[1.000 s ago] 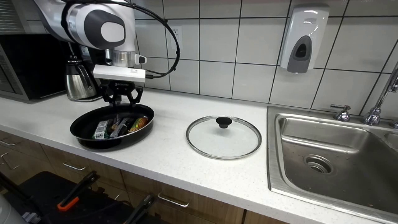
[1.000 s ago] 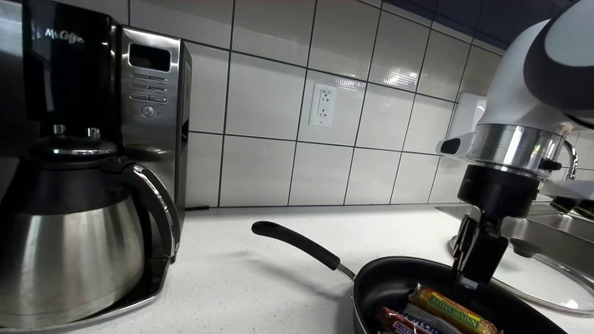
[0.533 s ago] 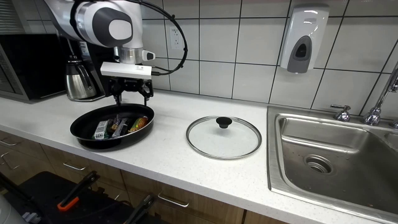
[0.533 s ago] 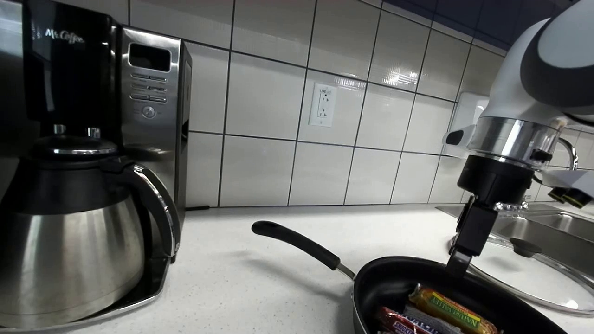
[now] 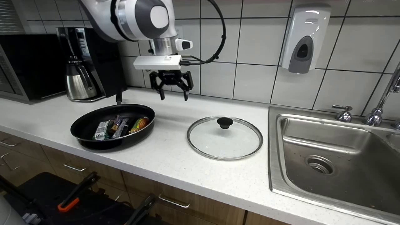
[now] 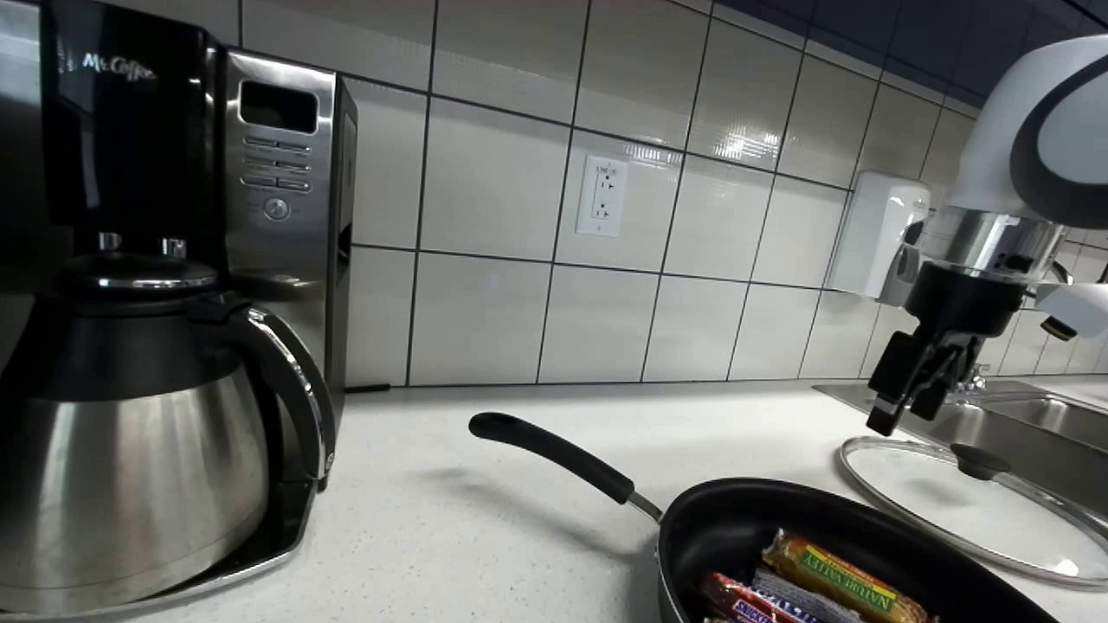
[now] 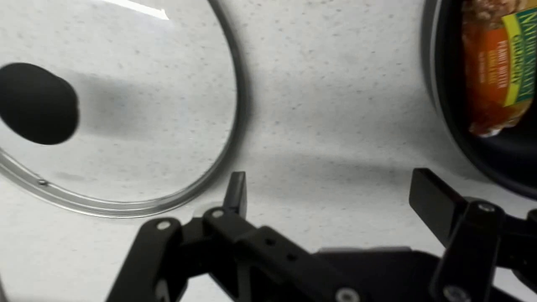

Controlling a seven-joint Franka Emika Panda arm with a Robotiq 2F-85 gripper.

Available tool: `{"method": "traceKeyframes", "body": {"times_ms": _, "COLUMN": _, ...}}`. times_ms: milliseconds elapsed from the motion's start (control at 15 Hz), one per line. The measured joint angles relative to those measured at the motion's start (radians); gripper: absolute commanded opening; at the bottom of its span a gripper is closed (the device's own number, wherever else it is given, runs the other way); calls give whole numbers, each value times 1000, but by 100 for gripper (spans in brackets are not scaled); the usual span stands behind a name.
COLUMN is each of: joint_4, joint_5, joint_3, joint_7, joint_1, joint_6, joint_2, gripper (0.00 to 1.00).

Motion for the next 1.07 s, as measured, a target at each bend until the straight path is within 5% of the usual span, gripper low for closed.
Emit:
{"method": "traceKeyframes", "body": {"times_ms": 333, "joint_4": 70, "joint_5": -25, "joint_3": -69, "joint_7": 108, "joint_1": -76, "joint_6": -14, "joint_2": 28, "gripper": 100}}
{"method": "traceKeyframes", "body": {"times_ms": 1067, "joint_4": 177, "joint_5": 99, "joint_3": -133, "joint_7": 96, "joint_1": -186, "joint_6": -33, "joint_2": 133, "gripper": 100}}
